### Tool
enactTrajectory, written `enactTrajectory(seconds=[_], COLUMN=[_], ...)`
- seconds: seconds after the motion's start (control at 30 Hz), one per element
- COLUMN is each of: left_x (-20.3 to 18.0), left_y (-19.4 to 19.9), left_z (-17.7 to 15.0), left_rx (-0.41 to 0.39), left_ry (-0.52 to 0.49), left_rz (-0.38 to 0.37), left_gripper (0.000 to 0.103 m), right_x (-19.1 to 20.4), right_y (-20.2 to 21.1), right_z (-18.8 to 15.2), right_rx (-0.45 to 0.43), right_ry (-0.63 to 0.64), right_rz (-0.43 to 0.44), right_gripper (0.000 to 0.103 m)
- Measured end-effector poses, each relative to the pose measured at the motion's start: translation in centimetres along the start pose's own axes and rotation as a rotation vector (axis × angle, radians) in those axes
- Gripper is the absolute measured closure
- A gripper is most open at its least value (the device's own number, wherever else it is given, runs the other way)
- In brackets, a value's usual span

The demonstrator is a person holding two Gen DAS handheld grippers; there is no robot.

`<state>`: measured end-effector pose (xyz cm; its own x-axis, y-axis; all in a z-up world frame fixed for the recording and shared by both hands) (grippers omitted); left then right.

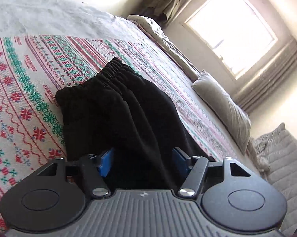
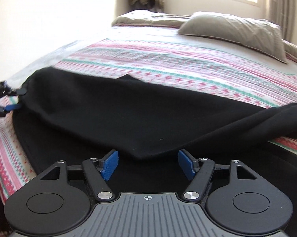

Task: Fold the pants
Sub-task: 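Lift the held edge with both tools and fold it over the sweatpants, then open both tools and release the folded sweatpants onto the blanket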

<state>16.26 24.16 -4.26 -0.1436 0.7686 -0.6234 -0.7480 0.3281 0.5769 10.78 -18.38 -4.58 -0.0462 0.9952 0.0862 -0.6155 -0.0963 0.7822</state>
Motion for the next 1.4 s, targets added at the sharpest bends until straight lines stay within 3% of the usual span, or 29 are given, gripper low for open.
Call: enactTrajectory(seconds=[0.13,0.27,0.37,0.4,0.47,0.5,0.53,0.67,0.77,0.87,1.0,1.1,1.2,1.4], left_x=[0.0,0.1,-0.5,-0.4,-1.1,-1.6,-2.0,-3.6,-4.4,-3.9,-2.4,-0.5,1.7,2.1], left_y=[-0.9,-1.7,-1.7,-1.6,-1.1,-0.8,-0.4,1.6,2.9,3.7,4.0,2.7,1.5,1.3], left_z=[0.6,0.8,0.8,0.8,0.7,0.8,0.9,1.4,1.1,0.6,0.3,0.2,-0.1,-0.5], left_rx=[-0.023,-0.032,-0.058,-0.069,-0.101,-0.121,-0.145,-0.243,-0.274,-0.251,-0.191,-0.081,0.036,0.091], left_ry=[0.051,0.086,0.094,0.086,0.056,0.035,0.009,-0.111,-0.203,-0.244,-0.29,-0.267,-0.185,-0.15], left_rz=[0.011,0.052,0.064,0.068,0.074,0.076,0.076,0.06,0.097,0.143,0.221,0.288,0.305,0.324], left_gripper=[0.05,0.078,0.084,0.086,0.087,0.087,0.087,0.087,0.087,0.087,0.087,0.087,0.087,0.085], right_x=[-2.8,-5.2,-6.2,-6.4,-6.5,-6.7,-6.7,-6.7,-5.9,-5.0,-3.3,-1.6,-0.7,-1.6], right_y=[0.0,-0.7,-1.6,-1.9,-2.6,-2.8,-2.9,-0.7,2.8,6.3,8.8,8.6,7.0,4.6], right_z=[0.4,0.7,1.1,1.2,1.4,1.3,1.4,2.1,2.5,2.1,0.5,-1.1,-2.8,-5.1], right_rx=[-0.028,-0.035,-0.036,-0.036,-0.041,-0.045,-0.056,-0.147,-0.236,-0.285,-0.273,-0.213,-0.133,0.004], right_ry=[-0.153,-0.309,-0.354,-0.355,-0.334,-0.307,-0.28,-0.245,-0.195,-0.138,-0.079,-0.014,0.023,-0.018], right_rz=[-0.021,0.014,0.009,-0.008,-0.08,-0.127,-0.155,-0.177,-0.211,-0.219,-0.184,-0.16,-0.156,-0.112], right_gripper=[0.035,0.035,0.037,0.041,0.065,0.085,0.098,0.102,0.102,0.102,0.102,0.102,0.102,0.102])
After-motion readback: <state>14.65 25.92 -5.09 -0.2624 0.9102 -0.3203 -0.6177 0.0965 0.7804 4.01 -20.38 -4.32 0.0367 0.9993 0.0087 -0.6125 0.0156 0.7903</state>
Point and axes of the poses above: each gripper's, at about its wrist camera, not at the fingertips, and y roughly against the way its jaws point, x to its left, z to its top, the point moved 2 cm from there along -y, roughly the way its jaws point, and after that the axes turned 7 degrees about x, right-handed, at the moved point
